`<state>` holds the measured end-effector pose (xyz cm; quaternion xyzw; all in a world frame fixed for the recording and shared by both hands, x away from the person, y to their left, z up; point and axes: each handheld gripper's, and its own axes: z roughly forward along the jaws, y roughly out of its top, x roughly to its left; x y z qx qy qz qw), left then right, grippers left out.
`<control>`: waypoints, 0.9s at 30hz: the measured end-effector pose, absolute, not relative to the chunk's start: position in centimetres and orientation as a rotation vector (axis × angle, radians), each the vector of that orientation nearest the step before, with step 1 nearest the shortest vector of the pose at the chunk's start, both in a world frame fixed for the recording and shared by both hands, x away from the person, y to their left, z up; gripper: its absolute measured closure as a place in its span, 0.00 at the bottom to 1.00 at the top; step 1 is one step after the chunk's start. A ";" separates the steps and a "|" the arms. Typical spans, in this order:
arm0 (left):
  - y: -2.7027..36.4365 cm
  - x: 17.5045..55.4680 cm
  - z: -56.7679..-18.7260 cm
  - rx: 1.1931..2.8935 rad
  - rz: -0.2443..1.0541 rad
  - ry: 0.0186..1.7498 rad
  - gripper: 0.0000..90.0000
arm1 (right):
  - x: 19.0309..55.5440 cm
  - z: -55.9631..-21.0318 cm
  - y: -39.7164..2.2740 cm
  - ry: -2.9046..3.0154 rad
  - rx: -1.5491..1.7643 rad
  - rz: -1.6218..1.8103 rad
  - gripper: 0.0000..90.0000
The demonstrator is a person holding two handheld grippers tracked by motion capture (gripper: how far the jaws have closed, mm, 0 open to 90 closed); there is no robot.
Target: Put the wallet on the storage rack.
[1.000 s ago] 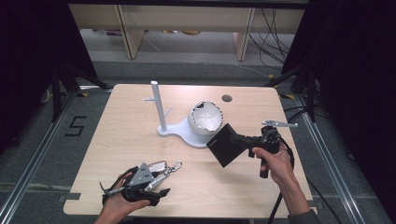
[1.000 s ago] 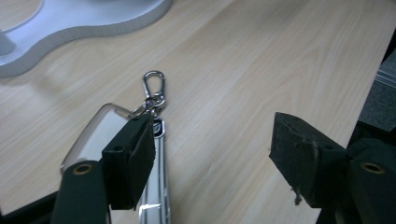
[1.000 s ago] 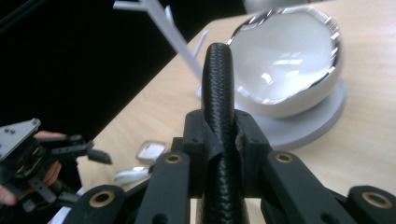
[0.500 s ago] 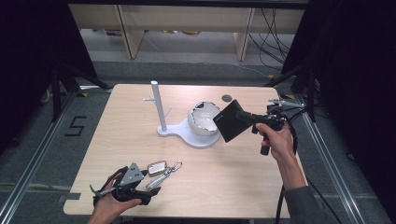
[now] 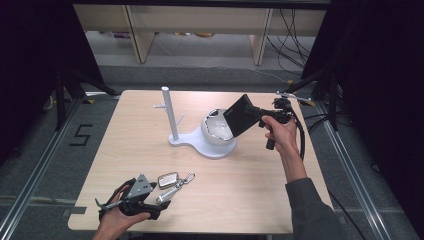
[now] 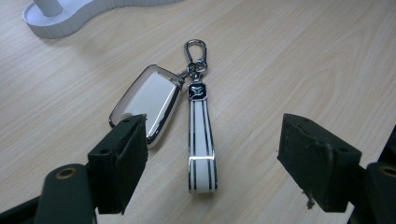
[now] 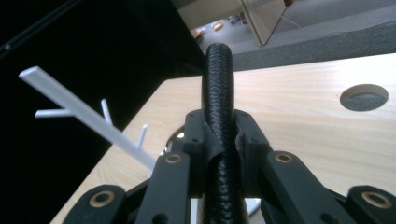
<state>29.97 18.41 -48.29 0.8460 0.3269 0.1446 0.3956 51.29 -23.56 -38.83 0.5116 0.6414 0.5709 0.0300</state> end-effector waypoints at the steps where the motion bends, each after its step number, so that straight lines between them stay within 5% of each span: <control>1: 18.4 30.0 -48.3 2.153 0.367 0.828 0.26 | 51.6 -38.9 -23.4 1.969 1.581 1.763 0.86; 27: 18.6 30.0 -48.5 2.161 0.368 0.827 0.26 | 54.1 -44.3 -18.4 2.085 1.640 1.609 0.82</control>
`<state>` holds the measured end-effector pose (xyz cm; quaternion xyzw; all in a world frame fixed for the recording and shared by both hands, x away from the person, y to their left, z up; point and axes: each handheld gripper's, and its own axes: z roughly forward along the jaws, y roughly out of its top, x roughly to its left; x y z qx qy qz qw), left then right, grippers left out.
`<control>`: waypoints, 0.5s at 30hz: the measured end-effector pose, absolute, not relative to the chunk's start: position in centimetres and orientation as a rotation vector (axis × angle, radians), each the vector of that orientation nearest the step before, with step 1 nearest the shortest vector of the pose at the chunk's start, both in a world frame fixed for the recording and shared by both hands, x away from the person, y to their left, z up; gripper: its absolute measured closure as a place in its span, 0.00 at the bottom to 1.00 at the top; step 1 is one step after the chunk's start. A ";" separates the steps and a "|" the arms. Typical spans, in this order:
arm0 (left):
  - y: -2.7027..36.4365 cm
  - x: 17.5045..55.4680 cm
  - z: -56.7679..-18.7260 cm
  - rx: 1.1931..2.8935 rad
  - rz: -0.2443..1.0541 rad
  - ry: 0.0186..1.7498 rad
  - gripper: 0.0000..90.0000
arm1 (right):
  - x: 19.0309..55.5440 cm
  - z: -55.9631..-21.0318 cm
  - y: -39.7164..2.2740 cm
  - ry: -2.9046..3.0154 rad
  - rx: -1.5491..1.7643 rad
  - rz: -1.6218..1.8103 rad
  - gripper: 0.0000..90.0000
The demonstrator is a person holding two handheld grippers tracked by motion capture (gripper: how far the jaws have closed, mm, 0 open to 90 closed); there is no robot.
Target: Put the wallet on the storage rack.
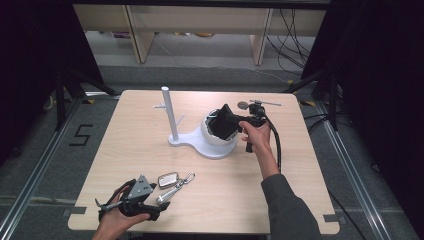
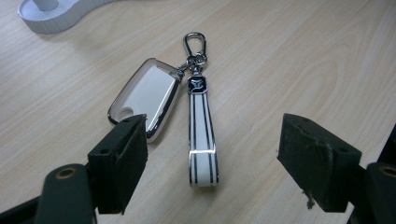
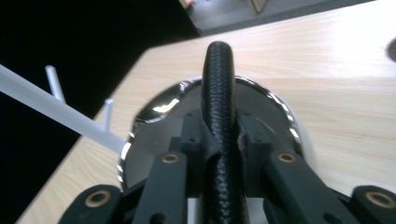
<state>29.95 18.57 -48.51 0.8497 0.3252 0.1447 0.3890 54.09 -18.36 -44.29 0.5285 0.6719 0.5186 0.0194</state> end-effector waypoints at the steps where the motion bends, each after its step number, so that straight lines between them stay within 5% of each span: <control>1: 18.6 30.0 -48.5 2.164 0.369 0.823 0.26 | 54.0 -44.1 -18.3 2.092 1.666 1.589 0.78; 7: 18.6 29.9 -48.5 2.163 0.367 0.825 0.26 | 53.4 -43.0 -19.9 2.057 1.720 1.538 0.56; 15: 18.6 30.0 -48.6 2.167 0.371 0.829 0.26 | 51.2 -41.8 -22.6 2.053 1.562 1.480 0.46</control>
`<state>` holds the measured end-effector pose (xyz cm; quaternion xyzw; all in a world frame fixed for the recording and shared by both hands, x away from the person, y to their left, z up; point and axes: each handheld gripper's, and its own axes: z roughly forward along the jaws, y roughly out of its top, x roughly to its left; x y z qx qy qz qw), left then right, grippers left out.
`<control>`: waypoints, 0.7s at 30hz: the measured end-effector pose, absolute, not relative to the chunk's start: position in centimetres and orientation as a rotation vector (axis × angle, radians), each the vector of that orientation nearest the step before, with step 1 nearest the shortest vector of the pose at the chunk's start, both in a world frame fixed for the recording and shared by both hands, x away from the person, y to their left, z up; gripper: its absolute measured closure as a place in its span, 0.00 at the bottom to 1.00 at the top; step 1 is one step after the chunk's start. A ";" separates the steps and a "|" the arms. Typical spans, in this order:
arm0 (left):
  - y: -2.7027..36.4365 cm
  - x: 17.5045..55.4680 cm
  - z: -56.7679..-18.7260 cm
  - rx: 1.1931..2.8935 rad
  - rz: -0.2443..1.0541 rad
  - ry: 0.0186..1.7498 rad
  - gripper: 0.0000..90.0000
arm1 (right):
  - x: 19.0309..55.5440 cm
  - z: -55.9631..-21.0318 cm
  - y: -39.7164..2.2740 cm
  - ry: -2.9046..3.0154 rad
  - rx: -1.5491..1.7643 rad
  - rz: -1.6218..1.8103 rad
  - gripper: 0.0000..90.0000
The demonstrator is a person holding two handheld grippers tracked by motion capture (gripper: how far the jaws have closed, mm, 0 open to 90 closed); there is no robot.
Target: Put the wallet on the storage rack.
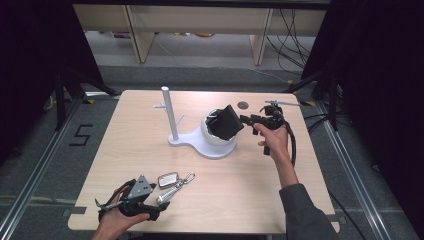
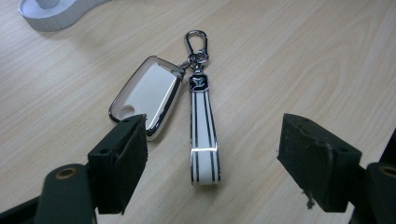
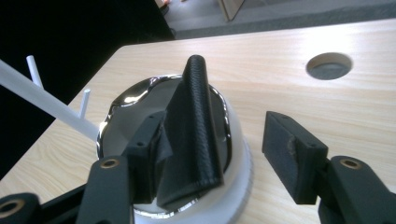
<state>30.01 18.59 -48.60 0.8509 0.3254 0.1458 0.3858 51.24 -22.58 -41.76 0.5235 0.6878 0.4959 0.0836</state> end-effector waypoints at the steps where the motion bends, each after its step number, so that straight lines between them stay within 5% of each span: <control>1: 18.6 30.0 -48.6 2.165 0.371 0.831 0.26 | 51.2 -41.8 -22.6 2.053 1.562 1.480 0.46; 21: 18.9 30.0 -48.5 2.151 0.362 0.839 0.25 | 44.0 -41.7 -23.0 2.185 1.365 1.403 0.40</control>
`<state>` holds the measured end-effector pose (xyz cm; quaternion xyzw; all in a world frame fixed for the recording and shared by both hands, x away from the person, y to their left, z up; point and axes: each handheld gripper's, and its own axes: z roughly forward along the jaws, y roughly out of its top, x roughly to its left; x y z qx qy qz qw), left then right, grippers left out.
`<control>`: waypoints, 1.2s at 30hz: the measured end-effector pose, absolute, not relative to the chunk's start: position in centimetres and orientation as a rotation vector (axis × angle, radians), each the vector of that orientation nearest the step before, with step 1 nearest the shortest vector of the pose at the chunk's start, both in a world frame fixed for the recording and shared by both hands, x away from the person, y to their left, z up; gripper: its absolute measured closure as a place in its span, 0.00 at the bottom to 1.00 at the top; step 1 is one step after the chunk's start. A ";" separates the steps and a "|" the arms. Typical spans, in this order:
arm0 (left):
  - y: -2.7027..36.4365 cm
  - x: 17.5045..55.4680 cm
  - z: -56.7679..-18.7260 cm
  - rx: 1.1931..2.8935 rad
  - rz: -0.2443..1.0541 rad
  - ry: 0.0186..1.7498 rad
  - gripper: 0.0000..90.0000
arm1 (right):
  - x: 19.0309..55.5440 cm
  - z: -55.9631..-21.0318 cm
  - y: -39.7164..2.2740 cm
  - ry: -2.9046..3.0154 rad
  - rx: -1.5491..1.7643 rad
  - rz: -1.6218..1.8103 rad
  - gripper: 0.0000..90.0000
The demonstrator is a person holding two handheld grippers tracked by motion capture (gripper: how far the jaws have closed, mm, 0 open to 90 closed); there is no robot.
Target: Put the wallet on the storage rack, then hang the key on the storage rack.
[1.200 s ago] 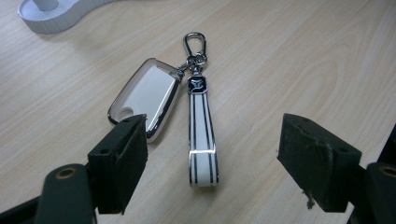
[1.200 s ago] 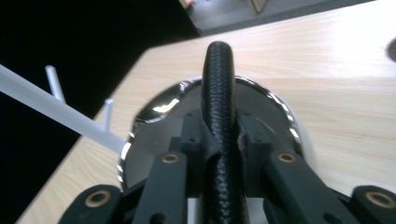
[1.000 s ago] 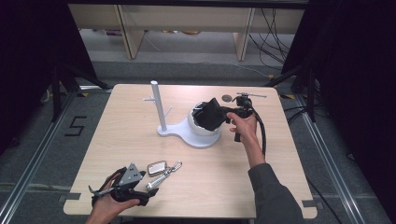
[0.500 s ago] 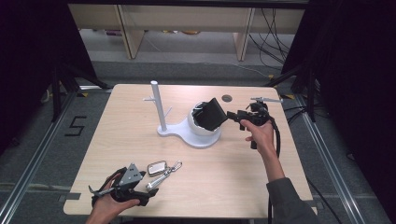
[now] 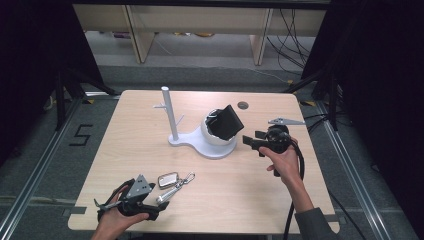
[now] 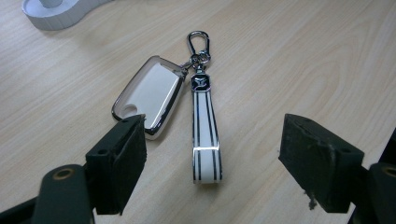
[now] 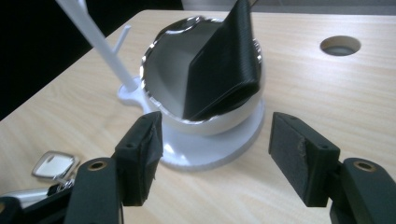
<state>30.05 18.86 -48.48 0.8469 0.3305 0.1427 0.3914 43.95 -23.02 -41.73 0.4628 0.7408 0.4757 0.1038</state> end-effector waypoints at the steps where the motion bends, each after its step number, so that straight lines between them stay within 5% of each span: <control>1: 18.9 30.1 -48.5 2.150 0.362 0.843 0.25 | 43.6 -41.8 -23.0 2.192 1.356 1.403 0.40; 36: 18.8 30.3 -48.9 2.191 0.361 0.835 0.23 | 34.3 -48.9 -19.7 2.508 1.317 1.205 0.27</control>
